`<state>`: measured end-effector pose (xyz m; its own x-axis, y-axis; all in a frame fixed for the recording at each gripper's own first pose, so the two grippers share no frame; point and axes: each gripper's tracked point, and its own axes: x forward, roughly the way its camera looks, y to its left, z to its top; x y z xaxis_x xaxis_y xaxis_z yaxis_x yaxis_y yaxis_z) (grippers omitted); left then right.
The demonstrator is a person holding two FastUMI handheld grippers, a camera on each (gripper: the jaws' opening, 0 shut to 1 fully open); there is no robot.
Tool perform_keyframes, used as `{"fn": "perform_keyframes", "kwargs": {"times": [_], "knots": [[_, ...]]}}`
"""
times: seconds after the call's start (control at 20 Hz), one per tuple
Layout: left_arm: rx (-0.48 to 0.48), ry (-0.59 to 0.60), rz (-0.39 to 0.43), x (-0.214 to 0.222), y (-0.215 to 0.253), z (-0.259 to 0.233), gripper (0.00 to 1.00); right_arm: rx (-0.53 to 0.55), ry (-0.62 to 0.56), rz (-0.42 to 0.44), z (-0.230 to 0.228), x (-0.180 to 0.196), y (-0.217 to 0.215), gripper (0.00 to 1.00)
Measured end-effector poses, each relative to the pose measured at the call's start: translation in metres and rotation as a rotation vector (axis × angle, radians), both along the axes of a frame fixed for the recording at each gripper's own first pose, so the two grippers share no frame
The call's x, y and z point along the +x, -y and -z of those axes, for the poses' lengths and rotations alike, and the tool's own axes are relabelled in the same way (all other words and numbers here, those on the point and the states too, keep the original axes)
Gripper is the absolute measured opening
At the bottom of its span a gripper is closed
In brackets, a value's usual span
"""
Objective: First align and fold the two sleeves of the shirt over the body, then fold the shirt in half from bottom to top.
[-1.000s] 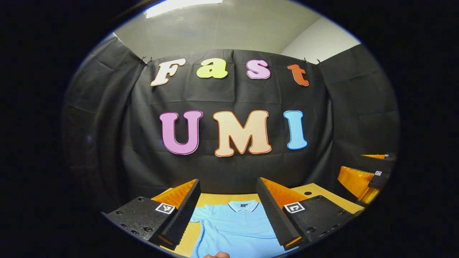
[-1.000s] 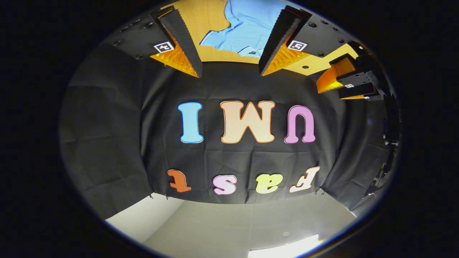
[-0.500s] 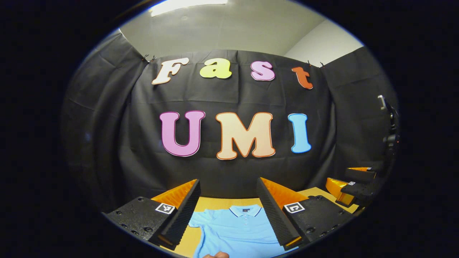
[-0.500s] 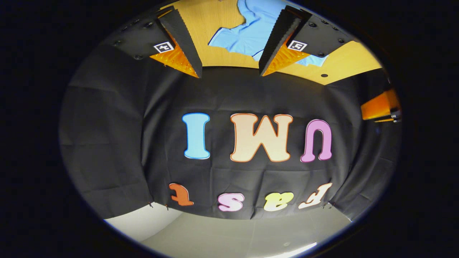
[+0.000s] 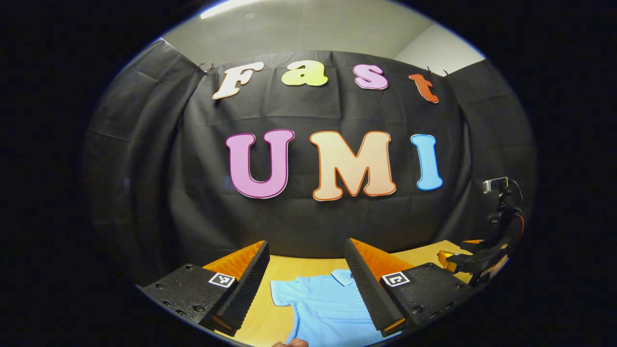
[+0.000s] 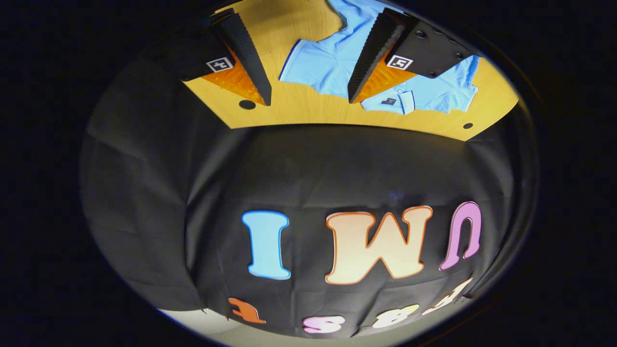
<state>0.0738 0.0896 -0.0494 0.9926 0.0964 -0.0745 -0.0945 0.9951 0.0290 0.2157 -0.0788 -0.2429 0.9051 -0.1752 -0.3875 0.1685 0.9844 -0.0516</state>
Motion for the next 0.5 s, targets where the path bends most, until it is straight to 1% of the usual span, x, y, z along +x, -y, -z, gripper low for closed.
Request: {"fn": "perform_keyframes", "kwargs": {"times": [0.25, 0.3, 0.35, 0.5], "knots": [[0.005, -0.042, -0.041, 0.009, -0.028, 0.019, 0.94, -0.008, -0.141, 0.063, 0.078, 0.026, 0.023, 1.0], [0.006, -0.055, -0.049, 0.01, -0.033, 0.023, 0.94, -0.003, -0.175, 0.078, 0.094, 0.028, 0.027, 0.99], [0.006, -0.065, -0.055, 0.01, -0.037, 0.028, 0.94, 0.002, -0.204, 0.093, 0.108, 0.029, 0.031, 1.0], [0.011, -0.087, -0.069, 0.012, -0.047, 0.035, 0.95, 0.02, -0.268, 0.131, 0.139, 0.033, 0.038, 0.99]]}}
